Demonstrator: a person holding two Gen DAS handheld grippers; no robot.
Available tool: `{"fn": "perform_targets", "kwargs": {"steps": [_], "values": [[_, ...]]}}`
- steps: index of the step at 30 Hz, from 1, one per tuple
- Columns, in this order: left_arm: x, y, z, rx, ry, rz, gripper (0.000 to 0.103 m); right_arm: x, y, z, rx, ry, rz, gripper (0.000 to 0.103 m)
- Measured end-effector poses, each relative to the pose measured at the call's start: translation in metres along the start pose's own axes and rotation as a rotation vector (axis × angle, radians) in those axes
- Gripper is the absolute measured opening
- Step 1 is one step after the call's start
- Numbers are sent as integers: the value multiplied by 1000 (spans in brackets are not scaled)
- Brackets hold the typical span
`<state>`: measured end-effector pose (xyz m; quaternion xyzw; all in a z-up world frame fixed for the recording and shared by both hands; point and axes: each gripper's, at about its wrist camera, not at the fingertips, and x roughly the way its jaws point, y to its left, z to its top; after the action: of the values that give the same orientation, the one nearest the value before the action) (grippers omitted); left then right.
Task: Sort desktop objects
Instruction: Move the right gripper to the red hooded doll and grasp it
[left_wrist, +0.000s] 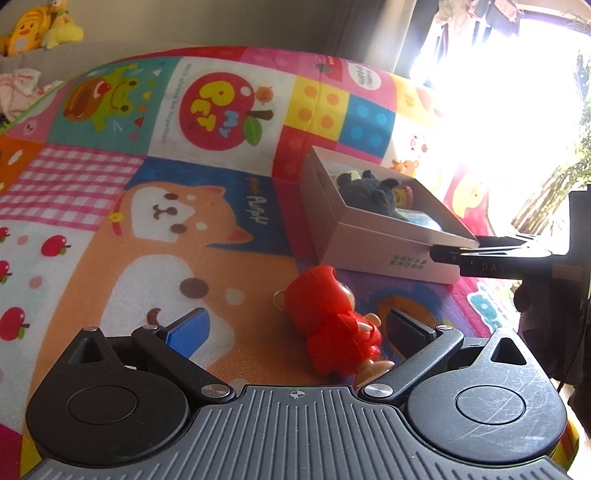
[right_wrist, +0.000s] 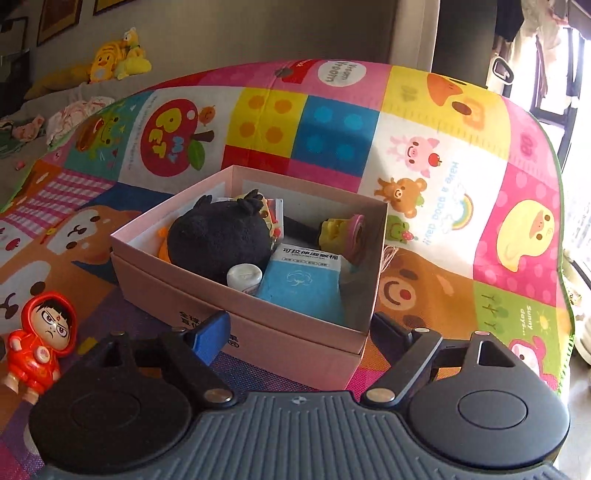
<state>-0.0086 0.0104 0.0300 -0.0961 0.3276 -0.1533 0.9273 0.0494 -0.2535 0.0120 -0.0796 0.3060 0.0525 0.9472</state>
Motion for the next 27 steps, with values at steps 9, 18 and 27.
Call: {"fn": "perform_targets", "kwargs": {"steps": [9, 18, 27], "values": [[14, -7, -4, -15, 43, -36, 103, -32, 11, -23, -12, 16, 41, 93], [41, -55, 1, 34, 101, -252, 103, -62, 8, -63, 16, 83, 36, 102], [29, -77, 1, 103, 37, -287, 103, -62, 24, -80, 25, 137, 89, 103]]}}
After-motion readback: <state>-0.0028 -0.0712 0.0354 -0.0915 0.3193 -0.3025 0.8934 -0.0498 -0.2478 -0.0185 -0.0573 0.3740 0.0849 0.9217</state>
